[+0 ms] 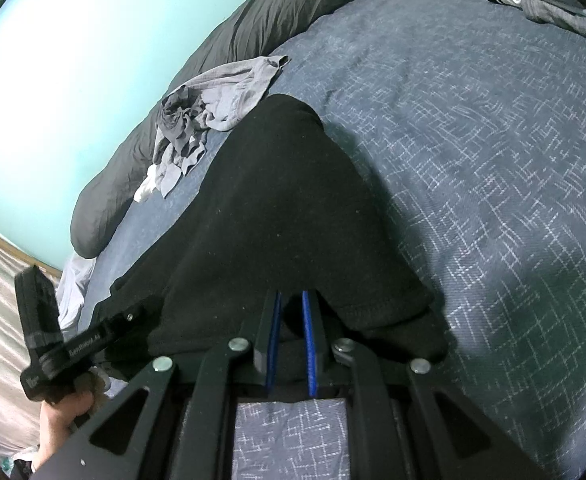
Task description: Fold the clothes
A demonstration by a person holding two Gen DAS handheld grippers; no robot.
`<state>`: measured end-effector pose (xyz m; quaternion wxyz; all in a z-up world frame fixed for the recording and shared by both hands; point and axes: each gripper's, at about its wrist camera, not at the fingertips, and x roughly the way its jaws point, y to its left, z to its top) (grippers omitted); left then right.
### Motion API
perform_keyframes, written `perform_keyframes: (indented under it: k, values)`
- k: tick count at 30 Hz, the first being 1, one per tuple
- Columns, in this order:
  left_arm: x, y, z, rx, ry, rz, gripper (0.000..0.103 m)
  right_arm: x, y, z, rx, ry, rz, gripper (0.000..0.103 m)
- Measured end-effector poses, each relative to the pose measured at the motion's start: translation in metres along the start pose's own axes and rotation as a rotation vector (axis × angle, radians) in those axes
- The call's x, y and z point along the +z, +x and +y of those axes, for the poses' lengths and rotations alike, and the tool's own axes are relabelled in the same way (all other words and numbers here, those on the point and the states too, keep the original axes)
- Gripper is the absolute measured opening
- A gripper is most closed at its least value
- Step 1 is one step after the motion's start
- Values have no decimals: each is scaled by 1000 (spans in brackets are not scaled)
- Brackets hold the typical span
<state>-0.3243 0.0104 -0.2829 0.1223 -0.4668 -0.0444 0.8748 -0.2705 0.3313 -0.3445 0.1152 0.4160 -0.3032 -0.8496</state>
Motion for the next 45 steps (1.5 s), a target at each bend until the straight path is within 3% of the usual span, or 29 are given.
perform_keyframes:
  k: [6, 10, 16, 18, 20, 22, 26, 31, 35, 45]
  values:
    - [-13, -35, 54, 76, -103, -60, 38, -2, -2, 2, 3, 1, -3, 10]
    - [-31, -61, 83, 81, -180, -111, 39, -3, -6, 4, 12, 3, -13, 12]
    - [-45, -79, 97, 61, -217, -174, 39, -4, -25, 6, 20, 3, -78, 14]
    - [-48, -82, 98, 57, -218, -190, 39, -3, -36, 4, 15, 12, -114, 19]
    - [-52, -87, 95, 63, -210, -208, 40, 1, -43, -1, 1, 30, -144, 38]
    - [-58, -94, 94, 72, -202, -228, 42, 7, -48, -8, -21, 56, -164, 47]
    - [-71, -107, 100, 65, -245, -261, 54, 18, -41, -23, -39, 113, -134, 57]
    - [-80, -111, 116, 48, -329, -270, 54, 15, -20, -27, -56, 118, -45, 60]
    - [-88, -102, 118, 46, -341, -252, 55, 15, -10, -29, -48, 117, -35, 71]
    - [-95, -98, 126, 38, -362, -255, 55, 18, 10, -37, 7, 122, -15, 71]
